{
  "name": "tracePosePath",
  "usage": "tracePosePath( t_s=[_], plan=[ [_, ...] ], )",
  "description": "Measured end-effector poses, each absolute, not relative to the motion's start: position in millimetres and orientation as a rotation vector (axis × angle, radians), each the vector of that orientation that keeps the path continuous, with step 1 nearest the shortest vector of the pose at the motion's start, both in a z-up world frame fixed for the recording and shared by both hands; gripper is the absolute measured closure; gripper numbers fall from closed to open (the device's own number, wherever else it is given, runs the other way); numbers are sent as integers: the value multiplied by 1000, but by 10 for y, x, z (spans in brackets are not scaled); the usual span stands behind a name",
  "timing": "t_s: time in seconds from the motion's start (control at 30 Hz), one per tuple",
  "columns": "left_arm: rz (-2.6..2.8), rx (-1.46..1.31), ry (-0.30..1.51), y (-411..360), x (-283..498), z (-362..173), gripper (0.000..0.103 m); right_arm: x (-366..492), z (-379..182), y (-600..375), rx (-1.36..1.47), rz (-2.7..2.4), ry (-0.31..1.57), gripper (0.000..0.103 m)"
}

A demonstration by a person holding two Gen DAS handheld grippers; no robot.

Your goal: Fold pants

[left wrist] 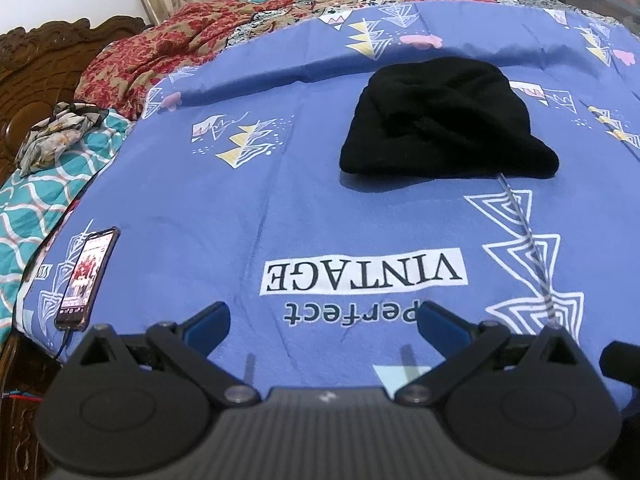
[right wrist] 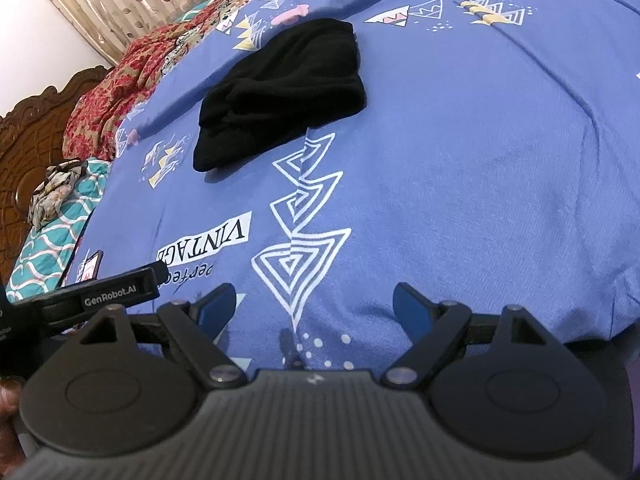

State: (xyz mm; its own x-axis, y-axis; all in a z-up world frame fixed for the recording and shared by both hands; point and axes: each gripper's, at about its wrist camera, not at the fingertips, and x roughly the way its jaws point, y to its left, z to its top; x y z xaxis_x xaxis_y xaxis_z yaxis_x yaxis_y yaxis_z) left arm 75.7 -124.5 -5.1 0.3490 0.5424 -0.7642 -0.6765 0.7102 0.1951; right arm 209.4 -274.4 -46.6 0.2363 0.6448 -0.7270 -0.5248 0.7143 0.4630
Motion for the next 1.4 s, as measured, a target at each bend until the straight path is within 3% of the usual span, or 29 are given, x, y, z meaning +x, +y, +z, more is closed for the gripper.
tracePosePath(
  t_s=[1.4],
  plan=[
    [825, -60, 921, -1320, 747, -35, 0, 2062, -465, -2763, 143, 798, 1057, 16]
  ],
)
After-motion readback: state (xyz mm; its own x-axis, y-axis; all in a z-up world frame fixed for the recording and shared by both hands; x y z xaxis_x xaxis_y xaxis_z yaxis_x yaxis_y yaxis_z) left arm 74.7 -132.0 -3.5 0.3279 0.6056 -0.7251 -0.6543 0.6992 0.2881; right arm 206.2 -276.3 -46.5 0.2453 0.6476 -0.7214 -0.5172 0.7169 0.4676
